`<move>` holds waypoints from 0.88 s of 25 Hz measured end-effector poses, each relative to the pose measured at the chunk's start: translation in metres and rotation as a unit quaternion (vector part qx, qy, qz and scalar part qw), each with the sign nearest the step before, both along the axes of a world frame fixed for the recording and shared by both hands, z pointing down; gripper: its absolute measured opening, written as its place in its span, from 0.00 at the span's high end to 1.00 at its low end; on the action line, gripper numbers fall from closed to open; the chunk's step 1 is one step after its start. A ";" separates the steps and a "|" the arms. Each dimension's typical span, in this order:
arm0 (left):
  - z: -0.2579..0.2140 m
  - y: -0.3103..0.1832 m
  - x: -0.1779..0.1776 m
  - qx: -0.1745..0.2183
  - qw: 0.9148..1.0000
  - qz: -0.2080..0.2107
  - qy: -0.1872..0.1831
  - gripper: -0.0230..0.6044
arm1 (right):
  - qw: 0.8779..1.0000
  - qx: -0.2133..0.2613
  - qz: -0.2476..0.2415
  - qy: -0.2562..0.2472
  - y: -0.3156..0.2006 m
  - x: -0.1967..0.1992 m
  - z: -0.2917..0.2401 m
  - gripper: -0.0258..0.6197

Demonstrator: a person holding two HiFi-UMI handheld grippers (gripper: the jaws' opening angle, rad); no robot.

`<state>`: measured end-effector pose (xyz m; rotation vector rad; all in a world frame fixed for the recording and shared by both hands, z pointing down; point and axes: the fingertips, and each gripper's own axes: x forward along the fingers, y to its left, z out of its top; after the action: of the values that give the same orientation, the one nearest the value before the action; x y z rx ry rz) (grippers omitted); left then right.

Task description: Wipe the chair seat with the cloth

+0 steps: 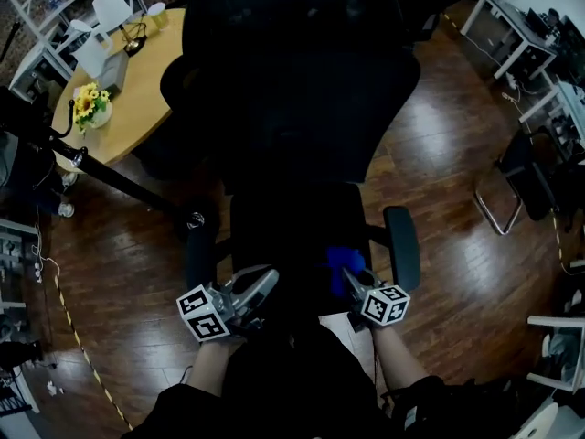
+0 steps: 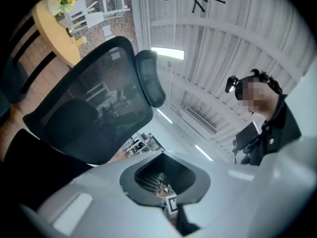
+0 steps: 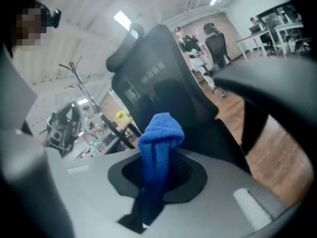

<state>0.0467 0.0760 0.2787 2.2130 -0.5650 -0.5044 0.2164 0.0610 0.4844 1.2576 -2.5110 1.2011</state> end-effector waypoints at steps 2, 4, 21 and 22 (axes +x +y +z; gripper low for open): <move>-0.033 0.011 0.000 0.018 1.000 0.005 0.003 0.97 | 0.997 0.061 -0.019 -0.034 0.002 -0.017 -0.078 0.87; -0.065 0.016 -0.002 0.044 0.999 0.006 0.006 0.98 | 0.990 0.123 -0.028 -0.060 0.001 -0.024 -0.153 0.87; -0.158 0.041 -0.031 0.148 0.988 -0.014 0.031 0.98 | 0.948 0.288 -0.021 -0.135 0.052 -0.044 -0.337 0.87; -0.160 0.041 -0.031 0.151 0.988 -0.013 0.031 0.98 | 0.947 0.290 -0.020 -0.136 0.053 -0.045 -0.339 0.87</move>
<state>0.0159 0.1170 0.1184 2.4668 -0.5110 -0.7089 0.1716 0.1139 0.1457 1.1852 -3.2326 0.6730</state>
